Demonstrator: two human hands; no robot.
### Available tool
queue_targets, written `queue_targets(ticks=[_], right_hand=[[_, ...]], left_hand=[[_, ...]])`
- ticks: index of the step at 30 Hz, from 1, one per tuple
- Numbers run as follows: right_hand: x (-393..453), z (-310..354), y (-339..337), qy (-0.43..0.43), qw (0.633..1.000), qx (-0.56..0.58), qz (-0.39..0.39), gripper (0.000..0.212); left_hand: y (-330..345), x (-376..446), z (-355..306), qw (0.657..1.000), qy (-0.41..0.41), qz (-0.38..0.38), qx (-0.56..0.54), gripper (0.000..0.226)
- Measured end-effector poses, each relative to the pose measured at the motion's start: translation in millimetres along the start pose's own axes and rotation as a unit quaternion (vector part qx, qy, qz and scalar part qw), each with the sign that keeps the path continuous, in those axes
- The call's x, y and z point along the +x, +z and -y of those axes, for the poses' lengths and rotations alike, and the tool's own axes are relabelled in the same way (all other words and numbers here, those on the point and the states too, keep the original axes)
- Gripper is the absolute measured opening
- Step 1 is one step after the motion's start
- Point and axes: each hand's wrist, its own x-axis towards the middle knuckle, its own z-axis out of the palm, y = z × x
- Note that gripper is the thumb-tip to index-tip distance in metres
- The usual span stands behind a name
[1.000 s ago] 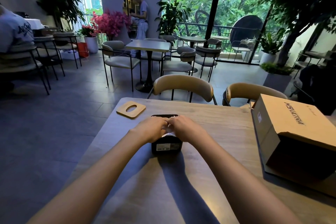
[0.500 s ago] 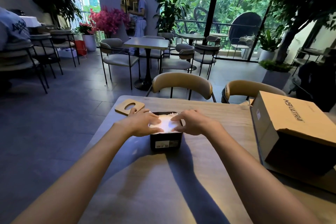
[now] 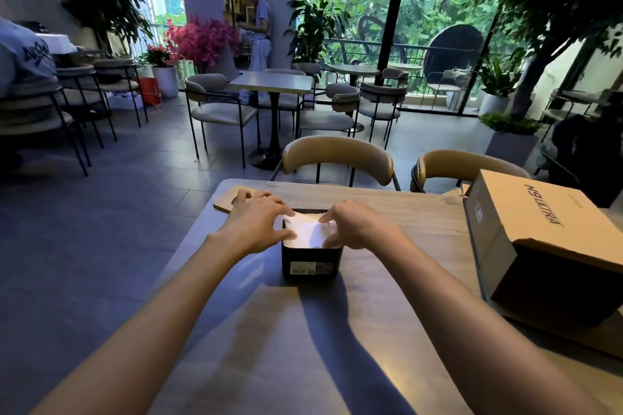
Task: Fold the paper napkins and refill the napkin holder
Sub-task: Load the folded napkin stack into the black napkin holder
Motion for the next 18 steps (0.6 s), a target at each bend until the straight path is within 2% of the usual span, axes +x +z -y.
queue_targets(ticks=[4,8,13,18], right_hand=[[-1,2,-6,0.005,1.0,-0.004,-0.01,0.039],[-5,3,-3,0.017,0.998,-0.038,0.037,0.018],[-10,3,-5,0.025,0.998,-0.033,0.048,0.026],[-12,7,-2,0.04,0.998,-0.022,0.048,0.022]], left_hand=[[-3,2,-7,0.999,0.01,0.019,-0.028,0.04],[2,7,-6,0.999,0.017,0.048,0.005,0.036],[0,16,-5,0.997,0.014,0.071,0.02,0.036],[-5,23,-11,0.992,0.015,0.116,0.041,0.035]])
